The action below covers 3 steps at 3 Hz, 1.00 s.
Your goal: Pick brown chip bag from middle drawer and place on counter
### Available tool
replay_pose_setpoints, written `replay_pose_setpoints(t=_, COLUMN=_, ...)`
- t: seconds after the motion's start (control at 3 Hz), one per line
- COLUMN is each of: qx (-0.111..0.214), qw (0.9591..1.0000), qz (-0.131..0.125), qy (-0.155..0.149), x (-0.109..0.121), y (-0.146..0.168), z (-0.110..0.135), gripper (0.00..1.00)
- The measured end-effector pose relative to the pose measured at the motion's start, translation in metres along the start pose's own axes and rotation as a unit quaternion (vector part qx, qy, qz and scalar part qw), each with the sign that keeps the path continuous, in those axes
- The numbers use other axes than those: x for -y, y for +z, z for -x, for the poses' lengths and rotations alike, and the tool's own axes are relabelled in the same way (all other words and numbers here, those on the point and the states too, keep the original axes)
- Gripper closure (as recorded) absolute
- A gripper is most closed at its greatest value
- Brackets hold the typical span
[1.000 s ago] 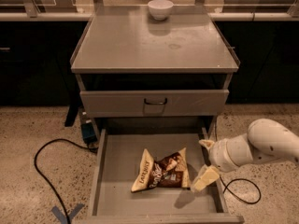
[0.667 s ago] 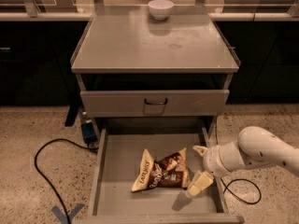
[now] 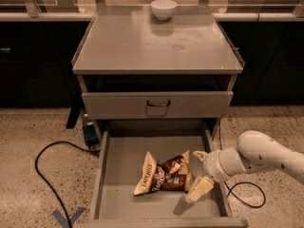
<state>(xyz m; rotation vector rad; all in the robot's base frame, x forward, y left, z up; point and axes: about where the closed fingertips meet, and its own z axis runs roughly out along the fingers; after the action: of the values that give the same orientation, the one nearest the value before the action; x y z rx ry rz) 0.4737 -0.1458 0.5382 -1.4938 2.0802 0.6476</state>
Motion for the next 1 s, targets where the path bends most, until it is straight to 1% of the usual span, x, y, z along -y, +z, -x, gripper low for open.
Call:
replay_pose_setpoints(t=0.67, qx=-0.008, qw=0.9993, qz=0.032, qy=-0.017, x=0.024, y=0.060, z=-0.007, gripper=0.00)
replay_pose_setpoints(t=1.0, qx=-0.020, qw=0.9986, qz=0.045, qy=-0.019, x=0.029, y=0.089, z=-0.020, gripper=0.00)
